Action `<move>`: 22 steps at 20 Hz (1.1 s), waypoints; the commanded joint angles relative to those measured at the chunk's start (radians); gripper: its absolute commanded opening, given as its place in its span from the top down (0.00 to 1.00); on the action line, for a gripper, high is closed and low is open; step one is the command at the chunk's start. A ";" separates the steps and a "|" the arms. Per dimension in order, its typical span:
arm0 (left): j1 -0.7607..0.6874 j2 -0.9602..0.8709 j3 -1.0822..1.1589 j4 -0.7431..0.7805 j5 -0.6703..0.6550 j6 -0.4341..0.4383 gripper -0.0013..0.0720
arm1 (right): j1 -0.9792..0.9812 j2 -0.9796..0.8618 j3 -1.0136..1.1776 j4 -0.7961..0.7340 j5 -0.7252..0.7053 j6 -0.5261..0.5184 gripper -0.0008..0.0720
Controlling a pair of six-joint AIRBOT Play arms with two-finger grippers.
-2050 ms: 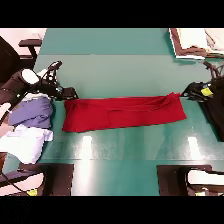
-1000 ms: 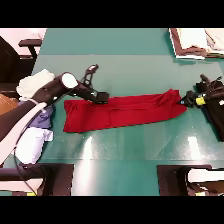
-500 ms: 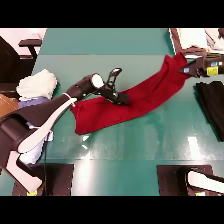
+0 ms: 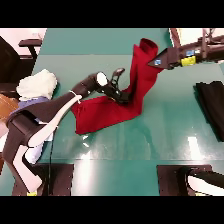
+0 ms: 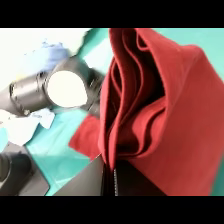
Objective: Fold the shirts.
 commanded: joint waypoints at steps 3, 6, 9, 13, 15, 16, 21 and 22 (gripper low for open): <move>0.173 0.222 0.031 0.254 -0.150 -0.003 0.95 | 0.182 -0.029 0.007 0.002 -0.072 0.003 0.97; 0.338 0.425 0.031 0.392 -0.210 -0.002 0.95 | 0.357 -0.100 0.007 0.001 -0.142 0.002 0.97; 0.480 0.586 0.031 0.440 -0.209 -0.002 0.95 | 0.536 -0.220 0.007 0.001 -0.270 -0.018 0.85; 0.581 0.683 0.032 0.441 -0.216 -0.002 0.95 | 0.628 -0.325 0.007 -0.025 -0.317 -0.044 0.25; 0.587 0.691 0.033 0.440 -0.242 -0.002 0.95 | 0.576 -0.321 0.006 -0.120 -0.222 -0.032 0.25; 0.587 0.691 0.032 0.438 -0.257 -0.001 0.95 | 0.537 -0.315 0.004 -0.162 -0.175 -0.026 0.25; 0.587 0.690 0.032 0.393 -0.296 0.023 0.95 | 0.219 -0.229 -0.192 -0.267 -0.125 0.035 0.25; 0.587 0.690 0.032 0.377 -0.298 0.025 0.95 | 0.151 -0.221 -0.245 -0.261 -0.138 0.035 0.19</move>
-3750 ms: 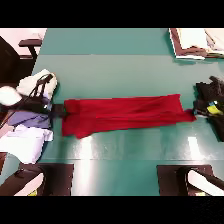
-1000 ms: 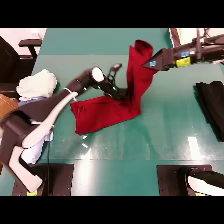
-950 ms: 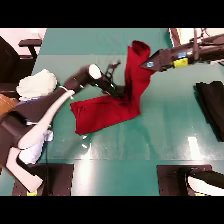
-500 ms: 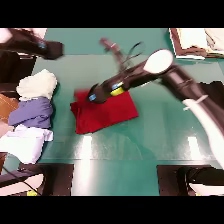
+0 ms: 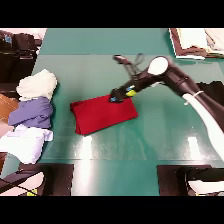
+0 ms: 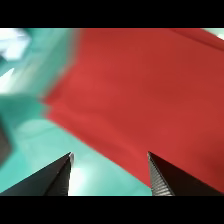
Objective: Fold the shirts.
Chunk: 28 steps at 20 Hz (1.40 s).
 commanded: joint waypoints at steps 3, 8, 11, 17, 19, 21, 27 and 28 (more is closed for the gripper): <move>0.005 0.002 0.000 -0.085 -0.005 0.018 0.95 | -0.317 -0.004 -0.229 0.040 -0.029 0.027 0.13; -0.042 -0.033 0.000 -0.091 0.006 0.030 0.95 | -0.300 -0.175 -0.192 0.150 -0.013 0.024 0.17; -0.094 -0.055 0.001 -0.091 0.005 0.045 0.95 | -0.214 -0.253 -0.113 0.203 -0.008 0.014 0.25; -0.126 -0.061 0.000 -0.138 0.008 0.044 0.95 | -0.128 -0.303 -0.008 0.212 -0.008 -0.012 0.97; -0.126 -0.061 0.000 -0.161 0.008 0.043 0.95 | -0.161 -0.264 0.002 0.199 -0.029 -0.018 0.97; -0.128 -0.061 0.001 -0.190 0.002 0.043 0.95 | -0.233 -0.195 0.002 0.154 -0.045 -0.017 0.97; -0.274 -0.061 0.000 -0.177 0.044 0.044 0.95 | -0.644 0.051 0.000 -0.028 -0.048 0.086 0.97; -0.303 -0.061 0.000 -0.177 0.063 0.044 0.95 | -0.720 0.081 0.000 -0.046 -0.051 0.096 0.97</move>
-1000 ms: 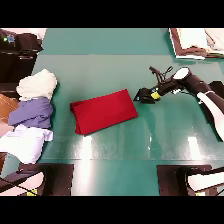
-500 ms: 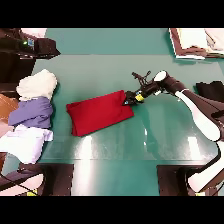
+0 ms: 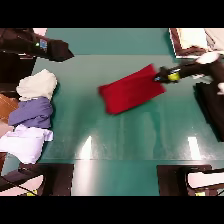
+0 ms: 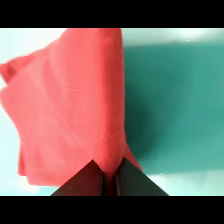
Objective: Fold the shirts.
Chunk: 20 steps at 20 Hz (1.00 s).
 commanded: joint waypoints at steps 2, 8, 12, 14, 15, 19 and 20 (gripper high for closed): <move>-0.113 0.000 0.000 -0.002 0.066 0.000 0.95 | -0.348 0.147 0.002 -0.089 -0.022 0.052 0.97; -0.166 0.000 0.000 -0.005 0.099 -0.001 0.95 | -0.641 0.176 0.002 -0.062 -0.064 0.049 0.97; -0.166 0.000 0.000 -0.005 0.100 -0.001 0.95 | -0.665 0.174 0.028 -0.054 -0.167 0.034 0.97; -0.166 0.000 0.000 -0.005 0.100 -0.001 0.95 | -0.652 0.164 0.094 -0.055 -0.181 0.034 0.97; -0.166 0.000 0.000 -0.005 0.100 -0.001 0.95 | -0.649 0.159 0.137 -0.054 -0.175 0.034 0.97; -0.166 0.000 0.000 -0.004 0.100 -0.001 0.95 | -0.661 0.159 0.289 -0.065 -0.135 0.034 0.97; -0.166 0.000 0.000 -0.003 0.099 -0.001 0.95 | -0.677 0.159 0.315 -0.065 -0.100 0.034 0.97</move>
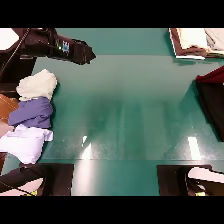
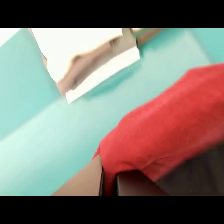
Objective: Fold the shirts.
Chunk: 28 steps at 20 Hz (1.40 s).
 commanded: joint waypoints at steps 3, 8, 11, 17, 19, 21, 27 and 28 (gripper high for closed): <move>0.000 0.000 0.000 0.001 0.000 0.000 0.95 | -0.072 0.003 0.101 -0.008 0.164 -0.001 0.97; 0.000 0.000 0.000 0.005 0.000 0.001 0.95 | -0.176 0.005 -0.006 -0.077 0.386 -0.005 0.97; 0.000 0.000 0.000 0.005 0.000 0.001 0.95 | -0.224 0.037 -0.142 -0.261 0.442 -0.004 0.97; 0.000 0.000 0.000 0.005 0.000 0.027 0.95 | -0.342 0.146 -0.425 -0.441 0.417 0.001 0.13; 0.000 0.000 0.000 0.005 0.001 0.027 0.95 | -0.365 0.165 -0.443 -0.414 0.416 0.008 0.12; 0.000 0.000 0.000 0.004 0.001 0.026 0.95 | -0.351 0.188 -0.422 -0.296 0.395 0.006 0.12; 0.003 0.000 0.001 0.008 0.016 0.026 0.95 | 0.023 0.288 -0.332 -0.041 0.345 0.007 0.13; 0.003 0.000 0.001 0.008 0.016 0.026 0.95 | 0.111 0.302 -0.324 -0.041 0.336 0.007 0.13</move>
